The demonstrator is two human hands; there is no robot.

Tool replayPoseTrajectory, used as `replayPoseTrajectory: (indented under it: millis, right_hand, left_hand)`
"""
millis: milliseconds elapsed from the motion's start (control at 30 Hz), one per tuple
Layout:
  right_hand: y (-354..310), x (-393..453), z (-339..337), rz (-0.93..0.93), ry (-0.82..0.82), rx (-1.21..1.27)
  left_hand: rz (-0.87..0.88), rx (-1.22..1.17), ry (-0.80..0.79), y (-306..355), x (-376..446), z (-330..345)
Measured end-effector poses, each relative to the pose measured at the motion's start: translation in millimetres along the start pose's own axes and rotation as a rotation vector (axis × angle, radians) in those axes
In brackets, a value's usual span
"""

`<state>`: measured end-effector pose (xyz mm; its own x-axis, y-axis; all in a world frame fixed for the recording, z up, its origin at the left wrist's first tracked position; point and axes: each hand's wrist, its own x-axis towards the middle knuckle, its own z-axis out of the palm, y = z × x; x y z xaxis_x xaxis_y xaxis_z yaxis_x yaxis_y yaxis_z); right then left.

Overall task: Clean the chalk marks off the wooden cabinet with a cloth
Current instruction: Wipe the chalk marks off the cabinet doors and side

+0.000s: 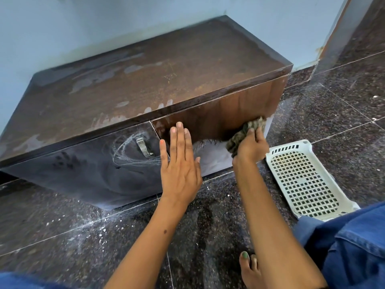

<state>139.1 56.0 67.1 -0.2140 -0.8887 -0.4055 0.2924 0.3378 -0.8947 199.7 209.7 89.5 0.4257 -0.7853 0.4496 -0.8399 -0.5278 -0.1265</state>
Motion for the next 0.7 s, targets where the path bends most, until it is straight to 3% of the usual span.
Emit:
replayPoseTrajectory:
  millis: [100, 200, 267, 367, 433, 567, 700]
  right_hand:
    - [-20.9, -12.6, 13.7, -0.205, 0.004, 0.04]
    - [-14.1, -14.5, 17.6, -0.266, 0.02, 0.028]
    - [0.0, -4.7, 10.1, -0.173, 0.048, 0.008]
    - [16.3, 23.8, -7.1, 0.146, 0.019, 0.041]
    - [14.5, 30.9, -10.9, 0.182, 0.005, 0.042]
    - [-15.6, 8.5, 6.5, -0.23, 0.037, -0.013]
    - [-12.1, 5.1, 19.0, -0.369, 0.082, 0.002]
  left_hand:
    - [0.029, -0.003, 0.012, 2.2, 4.2, 0.7]
    - [0.041, -0.008, 0.011, 3.4, 7.5, 0.8]
    - [0.051, -0.023, 0.009, 1.8, 7.6, 1.3]
    - [0.053, -0.027, -0.002, 1.4, 8.1, 0.0]
    - [0.051, -0.026, -0.012, 2.2, 8.4, -0.8]
    - [0.038, -0.021, -0.019, 3.7, 9.1, 0.7]
    - [0.029, -0.012, -0.016, 7.5, 9.6, 2.2]
